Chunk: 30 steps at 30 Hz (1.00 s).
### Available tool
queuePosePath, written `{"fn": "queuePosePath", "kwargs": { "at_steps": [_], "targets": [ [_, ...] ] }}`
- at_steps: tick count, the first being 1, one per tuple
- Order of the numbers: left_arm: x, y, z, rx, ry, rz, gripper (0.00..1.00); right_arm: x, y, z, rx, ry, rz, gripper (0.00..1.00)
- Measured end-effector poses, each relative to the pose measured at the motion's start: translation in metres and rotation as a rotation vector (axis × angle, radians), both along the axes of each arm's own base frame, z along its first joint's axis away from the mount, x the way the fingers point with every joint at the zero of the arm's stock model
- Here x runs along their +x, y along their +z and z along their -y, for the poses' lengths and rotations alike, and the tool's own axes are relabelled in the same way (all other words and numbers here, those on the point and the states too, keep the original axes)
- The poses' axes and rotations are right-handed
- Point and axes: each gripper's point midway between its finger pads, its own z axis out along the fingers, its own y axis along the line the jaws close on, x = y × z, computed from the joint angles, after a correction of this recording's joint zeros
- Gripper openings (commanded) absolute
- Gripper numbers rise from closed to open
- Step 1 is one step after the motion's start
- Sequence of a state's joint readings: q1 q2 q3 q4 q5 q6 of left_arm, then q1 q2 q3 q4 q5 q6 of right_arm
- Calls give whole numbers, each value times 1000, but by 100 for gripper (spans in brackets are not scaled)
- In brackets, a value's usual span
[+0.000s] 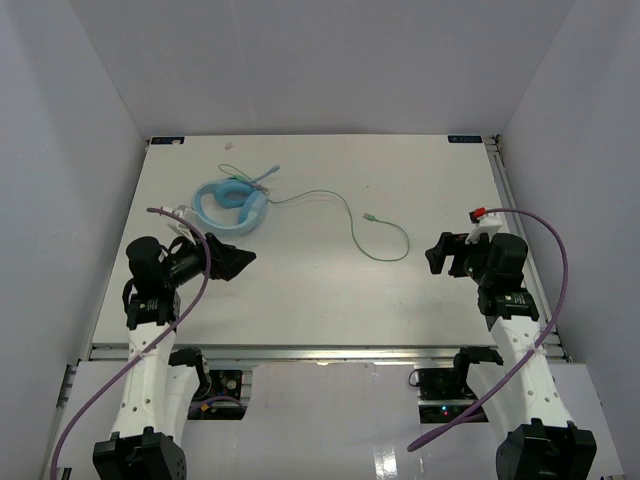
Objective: Wrap the headphones
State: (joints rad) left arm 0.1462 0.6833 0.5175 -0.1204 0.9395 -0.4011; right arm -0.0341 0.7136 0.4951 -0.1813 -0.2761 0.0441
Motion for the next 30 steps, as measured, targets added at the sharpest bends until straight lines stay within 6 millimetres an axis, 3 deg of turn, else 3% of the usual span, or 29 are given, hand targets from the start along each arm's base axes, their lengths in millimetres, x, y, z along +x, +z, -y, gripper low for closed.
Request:
{"fn": "queuePosePath", "kwargs": {
  "at_steps": [5, 9, 15, 17, 19, 22, 26, 28, 30],
  "targets": [
    [4, -3, -3, 8, 34, -11, 98, -13, 3, -33, -98, 364, 74, 90],
    [9, -10, -9, 17, 82, -43, 98, -33, 2, -65, -73, 650, 138, 90],
    [21, -27, -22, 37, 182, -121, 96, -45, -10, -72, -60, 722, 160, 90],
    [29, -36, -36, 51, 285, -202, 95, -43, -12, -70, -66, 700, 154, 90],
    [40, -40, -61, 63, 474, -352, 94, -39, -13, -68, -72, 681, 149, 90],
    [69, -16, -104, 71, 739, -438, 94, -36, -18, -66, -67, 667, 123, 90],
    [100, 6, -138, 84, 924, -503, 94, -36, -20, -65, -60, 660, 109, 90],
    [119, -2, -148, 111, 962, -560, 94, -36, -20, -65, -58, 656, 107, 90],
    [134, -26, -155, 152, 981, -649, 92, -36, -20, -65, -60, 653, 107, 90]
  ]
}}
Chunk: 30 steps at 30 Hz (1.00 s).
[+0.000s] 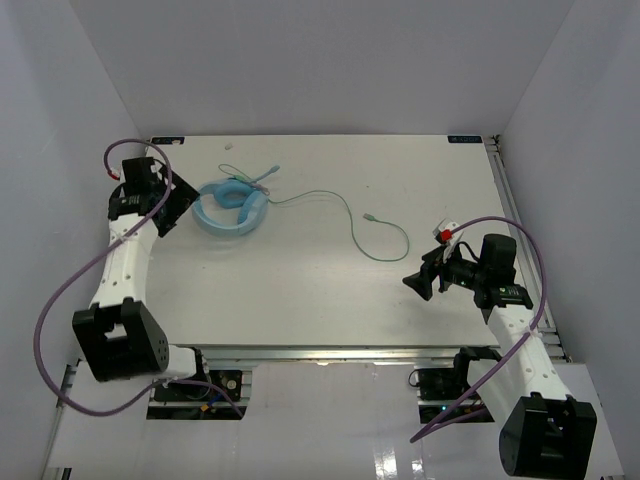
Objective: Wrap the headphones
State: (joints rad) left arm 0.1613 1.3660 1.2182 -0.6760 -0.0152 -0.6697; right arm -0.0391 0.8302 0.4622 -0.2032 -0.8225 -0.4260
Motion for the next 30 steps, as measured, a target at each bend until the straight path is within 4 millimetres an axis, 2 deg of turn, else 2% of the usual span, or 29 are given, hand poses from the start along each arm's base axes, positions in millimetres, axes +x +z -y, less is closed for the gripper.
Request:
{"fn": "queuePosePath", "kwargs": {
  "at_steps": [4, 6, 9, 14, 23, 26, 27, 30],
  "targets": [
    [7, -55, -3, -12, -17, -190, 90, 1, 0, 1, -3, -6, 1, 90],
    [6, -70, -2, -14, -35, -254, 85, 1, 0, 1, -5, -7, 1, 90],
    [12, -77, -2, -11, -67, -285, 80, 1, 0, 1, -4, -8, 1, 90],
    [23, -80, 1, -9, -134, -293, 76, 1, 0, 1, -4, -7, 1, 90],
    [37, -118, 13, 25, -246, -381, 64, 1, 0, 0, 0, -2, -7, 90],
    [39, -130, 18, 65, -284, -417, 56, 1, 0, 0, 2, 3, -7, 90],
    [41, -133, 18, 89, -290, -425, 50, 0, 0, 0, 2, 3, -7, 90],
    [45, -139, 15, 144, -292, -444, 43, 0, 0, 0, 1, 4, -6, 90]
  ]
}}
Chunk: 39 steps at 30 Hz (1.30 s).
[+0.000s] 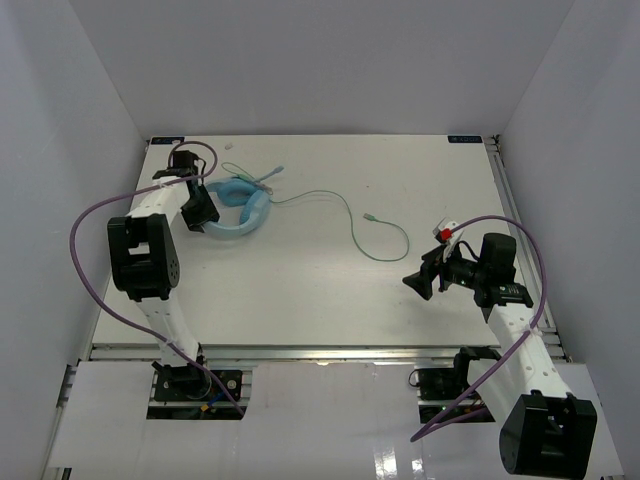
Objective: Wrap the headphones
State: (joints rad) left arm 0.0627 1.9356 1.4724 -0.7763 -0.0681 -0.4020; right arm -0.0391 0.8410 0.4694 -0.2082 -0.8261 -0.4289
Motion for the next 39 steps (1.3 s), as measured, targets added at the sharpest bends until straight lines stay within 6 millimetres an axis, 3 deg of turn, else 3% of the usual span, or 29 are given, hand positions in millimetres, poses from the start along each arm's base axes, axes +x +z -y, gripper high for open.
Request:
{"fn": "queuePosePath", "kwargs": {
  "at_steps": [5, 10, 17, 22, 28, 32, 39],
  "targets": [
    [0, -4, -8, 58, 8, -4, 27, 0, 0, 0, 0, 1, -1, 90],
    [-5, -8, -13, 83, 3, -10, 1, 0, -1, 0, 2, 4, -5, 90],
    [-12, 6, -8, 67, -30, 32, 0, -4, -2, -2, -7, 33, 3, 91],
    [-34, 37, 20, -27, -112, 141, 0, -25, -1, -15, 7, 189, 38, 92],
    [-68, 93, 83, -205, -300, 348, 0, -58, 6, -41, -2, 422, 141, 91],
    [-92, 118, 116, -323, -394, 425, 0, -55, 32, -55, -21, 478, 201, 90],
    [-110, 139, 147, -472, -457, 448, 0, -8, 112, -86, -30, 505, 323, 90]
  ]
}}
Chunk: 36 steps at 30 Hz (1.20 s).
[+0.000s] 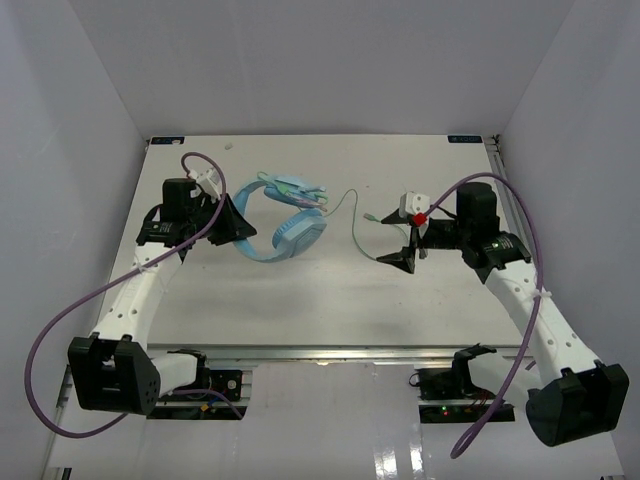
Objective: Wrap the headphones
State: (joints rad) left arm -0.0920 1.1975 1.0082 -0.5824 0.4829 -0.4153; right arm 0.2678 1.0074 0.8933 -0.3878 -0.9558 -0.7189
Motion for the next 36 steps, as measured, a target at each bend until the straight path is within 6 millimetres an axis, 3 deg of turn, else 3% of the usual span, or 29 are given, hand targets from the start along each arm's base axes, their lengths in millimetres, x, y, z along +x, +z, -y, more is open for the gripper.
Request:
{"fn": "queuePosePath", "kwargs": {
  "at_steps": [4, 11, 17, 21, 27, 29, 32, 36],
  "targets": [
    [-6, 16, 12, -47, -39, -3, 0, 15, 17, -17, 6, 49, 45, 90],
    [-17, 59, 32, -79, -104, 53, 0, 28, -15, -46, -31, 144, 38, 90],
    [-35, 54, 38, -83, -125, -10, 0, 50, -33, -68, -50, 211, 178, 90],
    [-41, 52, 41, -84, -120, -45, 0, 77, -39, -84, -58, 234, 245, 91],
    [-47, 51, 41, -88, -107, -71, 0, 98, -84, -113, -128, 248, 256, 95],
    [-49, 53, 41, -92, -104, -70, 0, 102, -100, -123, -150, 248, 245, 92],
    [-51, 56, 40, -97, -101, -64, 0, 110, -121, -131, -179, 231, 224, 77],
    [-54, 60, 40, -103, -99, -53, 0, 123, -134, -132, -201, 183, 209, 42]
  ]
}}
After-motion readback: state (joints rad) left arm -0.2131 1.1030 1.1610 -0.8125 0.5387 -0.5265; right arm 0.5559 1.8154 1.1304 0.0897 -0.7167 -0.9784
